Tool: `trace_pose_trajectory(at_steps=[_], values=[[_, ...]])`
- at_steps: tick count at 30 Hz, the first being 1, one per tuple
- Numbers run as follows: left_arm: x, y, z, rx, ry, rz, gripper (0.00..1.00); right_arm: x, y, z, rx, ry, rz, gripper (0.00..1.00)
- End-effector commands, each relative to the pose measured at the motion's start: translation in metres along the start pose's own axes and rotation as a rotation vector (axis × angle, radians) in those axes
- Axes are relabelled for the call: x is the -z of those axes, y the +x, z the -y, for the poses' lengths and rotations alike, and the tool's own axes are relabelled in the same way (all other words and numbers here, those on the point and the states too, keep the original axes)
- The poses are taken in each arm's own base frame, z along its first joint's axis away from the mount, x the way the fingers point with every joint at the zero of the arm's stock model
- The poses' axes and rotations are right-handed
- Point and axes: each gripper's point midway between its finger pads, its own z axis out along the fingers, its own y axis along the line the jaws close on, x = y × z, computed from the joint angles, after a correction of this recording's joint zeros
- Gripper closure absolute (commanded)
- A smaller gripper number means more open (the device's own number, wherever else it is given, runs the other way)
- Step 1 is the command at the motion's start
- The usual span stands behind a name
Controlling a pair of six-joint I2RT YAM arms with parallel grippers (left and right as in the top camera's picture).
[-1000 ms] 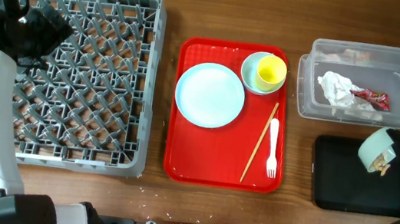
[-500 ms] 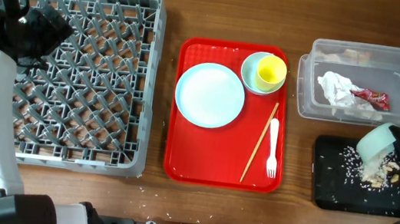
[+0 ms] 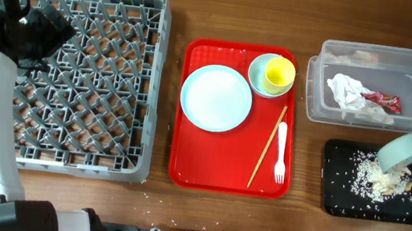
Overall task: Sort waste into correct bins and load items into the dishwasher rack
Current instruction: 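Tilt the bowl with the right gripper to dump rice onto the black tray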
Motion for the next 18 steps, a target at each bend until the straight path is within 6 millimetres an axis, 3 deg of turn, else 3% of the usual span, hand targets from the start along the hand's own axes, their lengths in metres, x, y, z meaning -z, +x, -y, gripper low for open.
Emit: trace_pose_trajectory(at_steps=[1, 3, 5, 10, 12, 14, 18], values=[[0.001, -0.003, -0.003, 0.009, -0.009, 0.013, 0.0, -0.001, 0.001, -0.015, -0.042, -0.139, -0.035, 0.96], [0.001, -0.003, -0.002, 0.009, -0.009, 0.013, 0.0, -0.002, -0.005, -0.012, -0.047, -0.141, -0.029, 0.96], [0.001, -0.003, -0.003, 0.009, -0.009, 0.013, 0.0, -0.001, 0.003, -0.019, -0.072, -0.206, -0.058, 0.96], [0.001, -0.003, -0.002, 0.009, -0.009, 0.013, 0.0, -0.002, 0.011, -0.013, -0.199, -0.168, -0.081, 0.96], [0.001, -0.003, -0.002, 0.009, -0.009, 0.013, 0.0, -0.003, -0.001, -0.008, -0.22, -0.145, -0.058, 0.96], [0.001, -0.003, -0.003, 0.009, -0.009, 0.013, 0.0, -0.001, 0.0, -0.02, -0.203, -0.215, -0.068, 0.96], [0.001, -0.003, -0.002, 0.009, -0.009, 0.013, 0.0, -0.001, -0.002, -0.022, -0.201, -0.227, -0.066, 0.96]])
